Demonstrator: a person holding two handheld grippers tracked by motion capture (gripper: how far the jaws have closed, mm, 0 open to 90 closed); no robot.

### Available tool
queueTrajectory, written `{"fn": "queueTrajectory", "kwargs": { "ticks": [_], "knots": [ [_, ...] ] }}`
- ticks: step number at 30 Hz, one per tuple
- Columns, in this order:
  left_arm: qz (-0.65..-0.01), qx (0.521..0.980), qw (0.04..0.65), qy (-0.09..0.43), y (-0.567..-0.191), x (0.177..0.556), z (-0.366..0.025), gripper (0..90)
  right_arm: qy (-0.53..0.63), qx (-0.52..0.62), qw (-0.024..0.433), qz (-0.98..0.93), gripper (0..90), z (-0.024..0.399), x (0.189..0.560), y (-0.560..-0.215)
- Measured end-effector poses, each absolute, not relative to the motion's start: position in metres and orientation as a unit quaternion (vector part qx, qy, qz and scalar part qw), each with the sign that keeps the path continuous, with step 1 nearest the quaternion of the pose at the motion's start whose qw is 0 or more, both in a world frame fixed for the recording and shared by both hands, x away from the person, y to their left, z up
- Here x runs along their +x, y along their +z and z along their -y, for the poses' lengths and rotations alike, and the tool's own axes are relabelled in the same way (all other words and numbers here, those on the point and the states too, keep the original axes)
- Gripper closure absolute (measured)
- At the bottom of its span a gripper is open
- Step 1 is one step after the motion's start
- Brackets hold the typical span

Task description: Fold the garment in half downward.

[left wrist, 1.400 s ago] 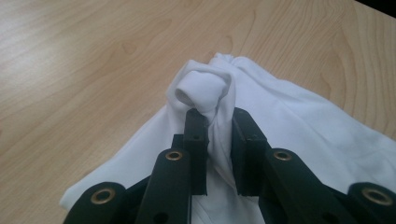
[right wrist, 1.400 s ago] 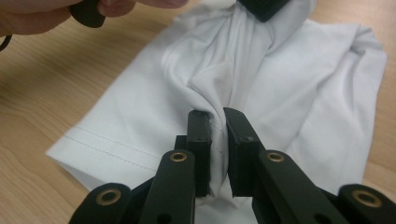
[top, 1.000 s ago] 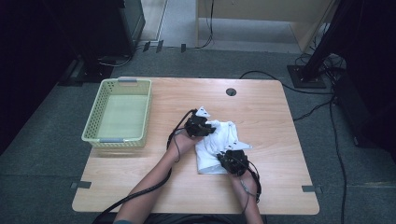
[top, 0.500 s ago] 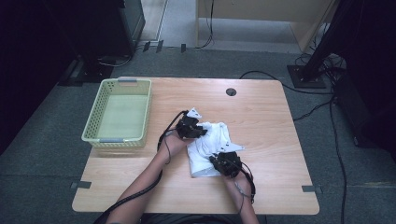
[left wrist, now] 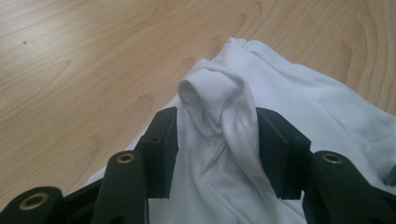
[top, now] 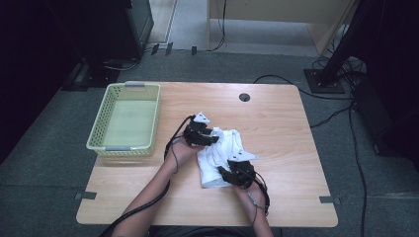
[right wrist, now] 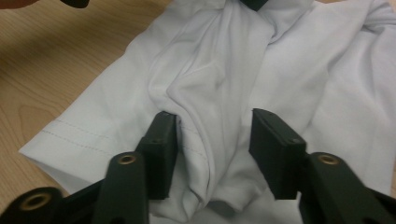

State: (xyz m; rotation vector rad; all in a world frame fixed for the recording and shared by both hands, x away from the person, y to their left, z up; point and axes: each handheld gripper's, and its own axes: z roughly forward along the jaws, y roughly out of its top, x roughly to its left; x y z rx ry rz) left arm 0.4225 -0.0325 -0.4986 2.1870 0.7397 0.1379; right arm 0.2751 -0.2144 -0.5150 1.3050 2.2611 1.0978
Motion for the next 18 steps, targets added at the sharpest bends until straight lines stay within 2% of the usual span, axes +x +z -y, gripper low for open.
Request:
{"fn": "queueTrajectory", "kwargs": {
  "ticks": [3, 7, 18],
  "knots": [
    [-0.297, 0.866, 0.397, 0.069, -0.496, 0.421, 0.030, 41.3, 0.382, 0.457, 0.158, -0.788, 41.6, 0.212, 0.277, -0.515],
    [-0.297, 0.864, 0.400, 0.079, -0.493, 0.418, 0.027, 31.0, 0.382, 0.459, 0.162, -0.786, 36.0, 0.210, 0.278, -0.514],
    [-0.298, 0.862, 0.398, 0.095, -0.489, 0.406, 0.017, 25.2, 0.400, 0.459, 0.157, -0.777, 27.2, 0.208, 0.280, -0.504]
  ]
}}
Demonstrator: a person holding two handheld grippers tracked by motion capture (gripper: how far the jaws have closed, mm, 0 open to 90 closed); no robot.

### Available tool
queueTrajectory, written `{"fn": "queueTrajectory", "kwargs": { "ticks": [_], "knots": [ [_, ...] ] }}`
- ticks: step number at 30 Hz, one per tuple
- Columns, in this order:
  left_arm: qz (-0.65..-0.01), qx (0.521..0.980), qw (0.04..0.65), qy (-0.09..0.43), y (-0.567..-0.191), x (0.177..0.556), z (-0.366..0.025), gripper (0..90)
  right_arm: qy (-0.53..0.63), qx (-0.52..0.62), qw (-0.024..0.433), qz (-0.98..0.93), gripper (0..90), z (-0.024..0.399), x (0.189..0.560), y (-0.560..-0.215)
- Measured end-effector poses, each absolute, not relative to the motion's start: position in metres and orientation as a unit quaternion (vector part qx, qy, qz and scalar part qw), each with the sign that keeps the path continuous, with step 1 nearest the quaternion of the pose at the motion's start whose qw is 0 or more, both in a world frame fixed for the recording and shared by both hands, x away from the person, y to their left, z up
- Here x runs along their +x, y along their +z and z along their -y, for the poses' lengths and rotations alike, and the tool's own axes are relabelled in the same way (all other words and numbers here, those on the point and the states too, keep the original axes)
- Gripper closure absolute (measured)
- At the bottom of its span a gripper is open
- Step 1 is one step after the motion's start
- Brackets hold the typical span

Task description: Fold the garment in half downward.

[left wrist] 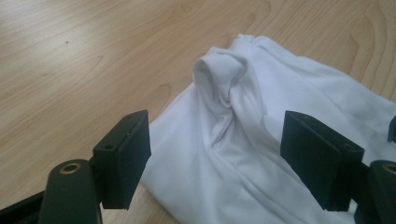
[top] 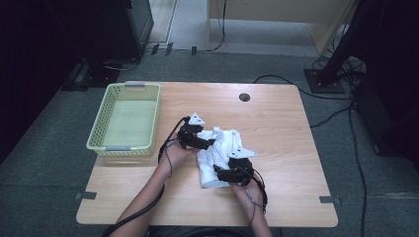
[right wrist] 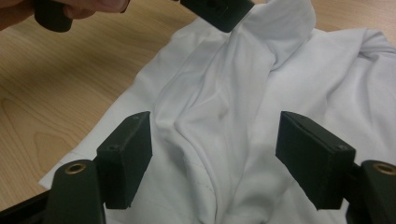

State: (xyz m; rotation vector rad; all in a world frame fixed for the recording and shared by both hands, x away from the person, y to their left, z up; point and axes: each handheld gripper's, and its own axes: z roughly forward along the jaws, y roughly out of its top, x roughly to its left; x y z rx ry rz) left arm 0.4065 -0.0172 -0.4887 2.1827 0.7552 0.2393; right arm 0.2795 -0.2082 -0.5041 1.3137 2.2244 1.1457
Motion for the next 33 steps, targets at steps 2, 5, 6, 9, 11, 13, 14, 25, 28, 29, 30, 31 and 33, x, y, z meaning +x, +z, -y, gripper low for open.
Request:
{"fn": "queueTrajectory", "kwargs": {
  "ticks": [2, 5, 6, 9, 11, 13, 14, 25, 28, 29, 30, 31, 33],
  "knots": [
    [-0.297, 0.862, 0.398, 0.099, -0.489, 0.404, 0.015, 21.7, 0.401, 0.459, 0.158, -0.777, 26.5, 0.207, 0.281, -0.503],
    [-0.298, 0.861, 0.401, 0.100, -0.488, 0.401, 0.011, 21.8, 0.402, 0.459, 0.159, -0.776, 24.8, 0.205, 0.284, -0.500],
    [-0.299, 0.861, 0.399, 0.100, -0.488, 0.401, 0.010, 21.8, 0.402, 0.457, 0.160, -0.777, 24.6, 0.204, 0.285, -0.499],
    [-0.304, 0.857, 0.404, 0.097, -0.489, 0.399, 0.008, 21.8, 0.398, 0.456, 0.162, -0.779, 23.4, 0.201, 0.288, -0.497],
    [-0.305, 0.858, 0.402, 0.096, -0.490, 0.397, 0.006, 21.8, 0.395, 0.454, 0.162, -0.782, 22.7, 0.199, 0.290, -0.496],
    [-0.306, 0.858, 0.402, 0.095, -0.491, 0.397, 0.006, 21.8, 0.395, 0.454, 0.163, -0.782, 22.5, 0.199, 0.291, -0.496],
    [-0.308, 0.857, 0.402, 0.094, -0.492, 0.397, 0.005, 21.8, 0.394, 0.453, 0.163, -0.782, 22.0, 0.198, 0.292, -0.496],
    [-0.317, 0.854, 0.402, 0.097, -0.498, 0.390, -0.005, 21.8, 0.392, 0.454, 0.162, -0.784, 18.4, 0.193, 0.303, -0.497],
    [-0.321, 0.851, 0.403, 0.099, -0.498, 0.389, -0.009, 21.8, 0.387, 0.457, 0.159, -0.785, 17.8, 0.190, 0.307, -0.499],
    [-0.324, 0.850, 0.403, 0.098, -0.498, 0.389, -0.010, 21.8, 0.387, 0.457, 0.157, -0.785, 17.8, 0.190, 0.308, -0.499],
    [-0.326, 0.849, 0.405, 0.098, -0.499, 0.388, -0.011, 21.8, 0.387, 0.459, 0.155, -0.785, 17.8, 0.190, 0.309, -0.500],
    [-0.326, 0.849, 0.405, 0.098, -0.499, 0.388, -0.011, 21.8, 0.385, 0.459, 0.154, -0.786, 17.7, 0.189, 0.310, -0.500],
    [-0.325, 0.850, 0.402, 0.099, -0.500, 0.387, -0.012, 21.8, 0.384, 0.459, 0.154, -0.786, 17.7, 0.189, 0.311, -0.500]
  ]
}}
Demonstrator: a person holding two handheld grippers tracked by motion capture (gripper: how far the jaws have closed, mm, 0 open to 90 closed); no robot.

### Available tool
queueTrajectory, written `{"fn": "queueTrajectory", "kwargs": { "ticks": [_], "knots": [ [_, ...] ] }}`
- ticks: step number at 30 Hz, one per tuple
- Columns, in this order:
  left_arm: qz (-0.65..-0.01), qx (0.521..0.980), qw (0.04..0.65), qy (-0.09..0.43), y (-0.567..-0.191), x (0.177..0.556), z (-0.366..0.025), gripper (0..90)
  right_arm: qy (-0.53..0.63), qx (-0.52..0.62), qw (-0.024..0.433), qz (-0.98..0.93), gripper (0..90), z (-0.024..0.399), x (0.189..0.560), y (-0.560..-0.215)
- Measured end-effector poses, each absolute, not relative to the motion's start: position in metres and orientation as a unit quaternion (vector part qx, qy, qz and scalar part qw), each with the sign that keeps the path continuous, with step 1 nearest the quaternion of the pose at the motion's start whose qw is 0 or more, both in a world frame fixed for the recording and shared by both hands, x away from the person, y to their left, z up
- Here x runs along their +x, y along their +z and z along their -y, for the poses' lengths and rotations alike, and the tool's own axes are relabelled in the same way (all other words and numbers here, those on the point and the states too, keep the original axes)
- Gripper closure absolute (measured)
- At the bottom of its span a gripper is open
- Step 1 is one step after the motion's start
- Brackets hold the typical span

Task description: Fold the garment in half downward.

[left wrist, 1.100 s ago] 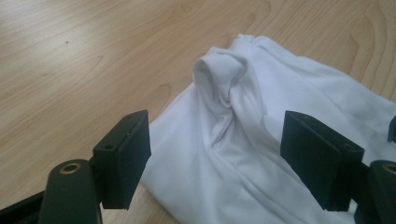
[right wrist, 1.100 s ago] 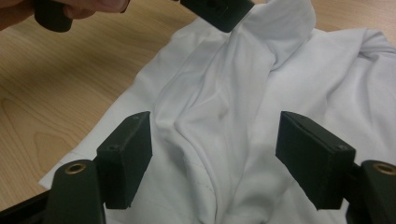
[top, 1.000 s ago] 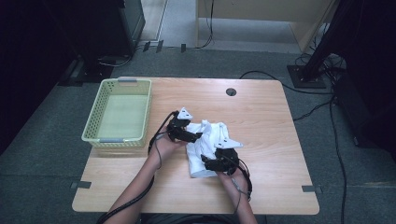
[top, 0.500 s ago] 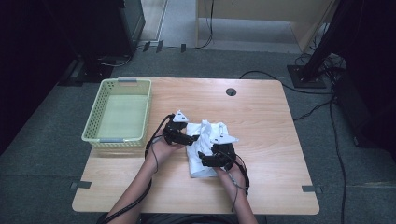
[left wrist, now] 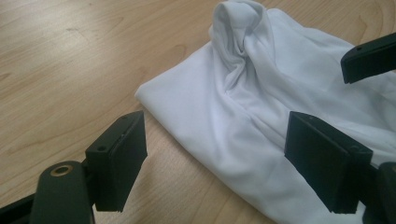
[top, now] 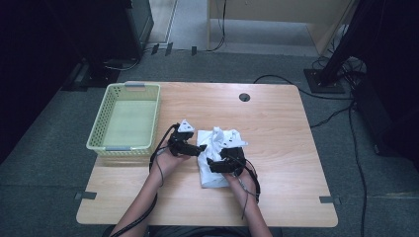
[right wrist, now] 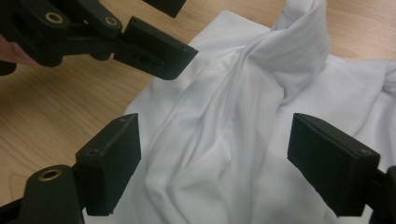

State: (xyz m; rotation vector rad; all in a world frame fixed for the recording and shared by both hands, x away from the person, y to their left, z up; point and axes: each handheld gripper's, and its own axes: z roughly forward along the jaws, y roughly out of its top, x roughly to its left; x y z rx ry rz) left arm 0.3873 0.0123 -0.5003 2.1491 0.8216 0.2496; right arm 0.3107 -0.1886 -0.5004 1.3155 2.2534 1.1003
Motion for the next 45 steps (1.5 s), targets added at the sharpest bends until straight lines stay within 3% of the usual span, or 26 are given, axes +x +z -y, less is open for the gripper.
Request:
{"fn": "queueTrajectory", "kwargs": {
  "ticks": [24, 45],
  "knots": [
    [-0.313, 0.863, 0.374, 0.134, -0.518, 0.388, -0.014, 21.8, 0.340, 0.463, 0.171, -0.801, 17.2, 0.175, 0.329, -0.518],
    [-0.312, 0.856, 0.386, 0.143, -0.522, 0.391, -0.016, 21.1, 0.326, 0.510, 0.187, -0.774, 17.6, 0.222, 0.319, -0.513]
  ]
}}
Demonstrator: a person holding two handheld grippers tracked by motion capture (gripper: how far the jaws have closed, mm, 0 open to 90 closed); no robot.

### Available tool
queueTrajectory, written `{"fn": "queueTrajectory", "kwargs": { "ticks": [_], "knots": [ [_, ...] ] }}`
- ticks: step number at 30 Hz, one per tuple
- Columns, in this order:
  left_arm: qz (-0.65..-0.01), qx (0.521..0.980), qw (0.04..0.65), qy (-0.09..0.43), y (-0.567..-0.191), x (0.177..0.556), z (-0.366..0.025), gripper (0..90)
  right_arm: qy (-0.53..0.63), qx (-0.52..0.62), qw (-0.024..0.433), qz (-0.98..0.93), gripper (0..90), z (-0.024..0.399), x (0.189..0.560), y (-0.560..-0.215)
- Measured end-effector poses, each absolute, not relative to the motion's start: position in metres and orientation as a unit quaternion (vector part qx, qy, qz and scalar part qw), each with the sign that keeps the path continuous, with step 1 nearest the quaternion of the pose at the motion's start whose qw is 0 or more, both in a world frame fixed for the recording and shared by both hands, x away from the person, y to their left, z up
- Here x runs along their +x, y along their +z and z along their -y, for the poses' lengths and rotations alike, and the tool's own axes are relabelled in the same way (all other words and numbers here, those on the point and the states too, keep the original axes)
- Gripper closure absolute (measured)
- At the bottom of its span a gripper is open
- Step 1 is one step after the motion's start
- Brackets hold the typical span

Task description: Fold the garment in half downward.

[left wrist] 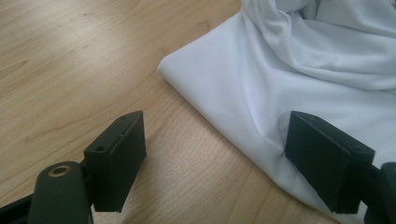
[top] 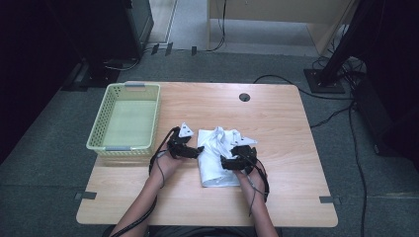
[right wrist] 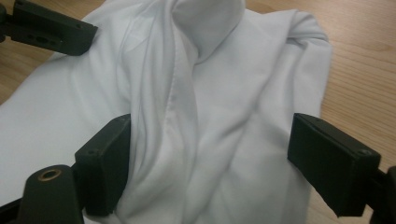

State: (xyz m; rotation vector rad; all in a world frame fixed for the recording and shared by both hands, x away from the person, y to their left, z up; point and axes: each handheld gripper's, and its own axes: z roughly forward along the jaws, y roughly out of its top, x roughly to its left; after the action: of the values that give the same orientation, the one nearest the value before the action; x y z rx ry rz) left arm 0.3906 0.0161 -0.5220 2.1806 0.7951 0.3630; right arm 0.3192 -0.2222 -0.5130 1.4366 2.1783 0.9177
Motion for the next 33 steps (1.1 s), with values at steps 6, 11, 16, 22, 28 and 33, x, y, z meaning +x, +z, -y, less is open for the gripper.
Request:
{"fn": "queueTrajectory", "kwargs": {
  "ticks": [6, 11, 16, 22, 28, 33],
  "knots": [
    [-0.313, 0.856, 0.386, 0.142, -0.522, 0.391, -0.016, 21.1, 0.323, 0.521, 0.193, -0.766, 17.6, 0.236, 0.315, -0.513],
    [-0.315, 0.856, 0.386, 0.139, -0.522, 0.391, -0.016, 21.1, 0.328, 0.534, 0.186, -0.757, 17.5, 0.248, 0.313, -0.516],
    [-0.317, 0.855, 0.387, 0.136, -0.522, 0.392, -0.017, 21.1, 0.332, 0.541, 0.185, -0.751, 17.4, 0.257, 0.310, -0.517],
    [-0.318, 0.855, 0.387, 0.135, -0.522, 0.392, -0.017, 21.1, 0.332, 0.555, 0.182, -0.741, 17.4, 0.270, 0.308, -0.519],
    [-0.320, 0.855, 0.386, 0.134, -0.522, 0.392, -0.016, 21.1, 0.337, 0.561, 0.186, -0.733, 17.5, 0.276, 0.306, -0.516],
    [-0.321, 0.854, 0.386, 0.134, -0.522, 0.392, -0.016, 21.1, 0.352, 0.556, 0.187, -0.729, 17.5, 0.274, 0.304, -0.508]
  ]
}}
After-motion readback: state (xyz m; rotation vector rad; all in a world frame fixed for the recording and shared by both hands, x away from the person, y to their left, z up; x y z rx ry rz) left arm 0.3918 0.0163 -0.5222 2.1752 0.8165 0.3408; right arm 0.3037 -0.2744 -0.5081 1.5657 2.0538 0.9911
